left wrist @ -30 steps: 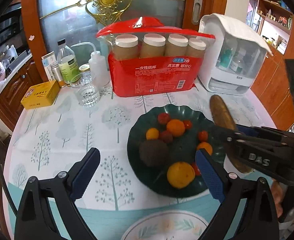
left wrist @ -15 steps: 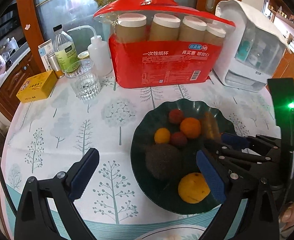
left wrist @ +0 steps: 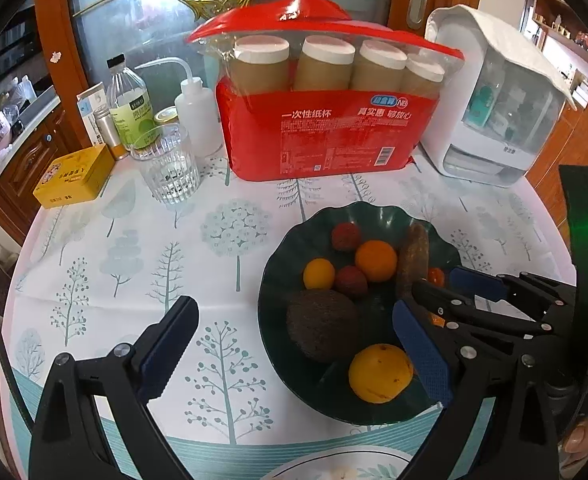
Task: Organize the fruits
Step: 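Carry the banana with the right tool onto the green plate, then open the right tool to release the banana on the green plate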
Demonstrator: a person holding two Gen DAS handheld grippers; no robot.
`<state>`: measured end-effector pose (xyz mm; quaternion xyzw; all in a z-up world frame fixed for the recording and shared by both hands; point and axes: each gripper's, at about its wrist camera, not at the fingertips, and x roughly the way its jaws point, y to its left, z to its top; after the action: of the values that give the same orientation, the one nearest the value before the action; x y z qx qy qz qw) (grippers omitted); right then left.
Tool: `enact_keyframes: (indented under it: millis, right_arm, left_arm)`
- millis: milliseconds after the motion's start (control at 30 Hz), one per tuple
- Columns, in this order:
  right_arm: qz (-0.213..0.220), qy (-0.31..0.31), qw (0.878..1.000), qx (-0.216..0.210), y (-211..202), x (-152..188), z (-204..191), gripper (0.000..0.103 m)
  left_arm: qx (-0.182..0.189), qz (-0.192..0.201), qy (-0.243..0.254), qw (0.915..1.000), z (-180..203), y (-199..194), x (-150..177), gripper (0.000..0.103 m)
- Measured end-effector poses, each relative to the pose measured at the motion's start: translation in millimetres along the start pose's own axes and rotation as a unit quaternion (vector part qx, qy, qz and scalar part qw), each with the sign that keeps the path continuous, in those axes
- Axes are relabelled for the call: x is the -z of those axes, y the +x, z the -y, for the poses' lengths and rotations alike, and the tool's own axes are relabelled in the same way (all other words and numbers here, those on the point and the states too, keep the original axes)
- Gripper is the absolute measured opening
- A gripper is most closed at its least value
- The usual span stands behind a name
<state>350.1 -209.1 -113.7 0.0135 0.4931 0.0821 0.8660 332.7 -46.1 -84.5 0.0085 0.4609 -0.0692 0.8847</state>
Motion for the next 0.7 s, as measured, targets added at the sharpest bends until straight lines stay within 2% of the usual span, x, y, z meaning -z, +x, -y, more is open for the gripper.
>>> enact_keyframes:
  millis: [367,700]
  right_arm:
    - [0.03,-0.006,1.0,0.009,-35.0,18.8,-12.2,0.043]
    - [0.046,0.005,0.999,0.019,-77.3,70.8,-24.1,0.043]
  left_arm:
    - [0.004,0.017,-0.003,0.9998,0.0,-34.2,14.3,0.097]
    - [0.013,0.021,-0.001,0.9997,3.0,-71.4,55.7,0.097]
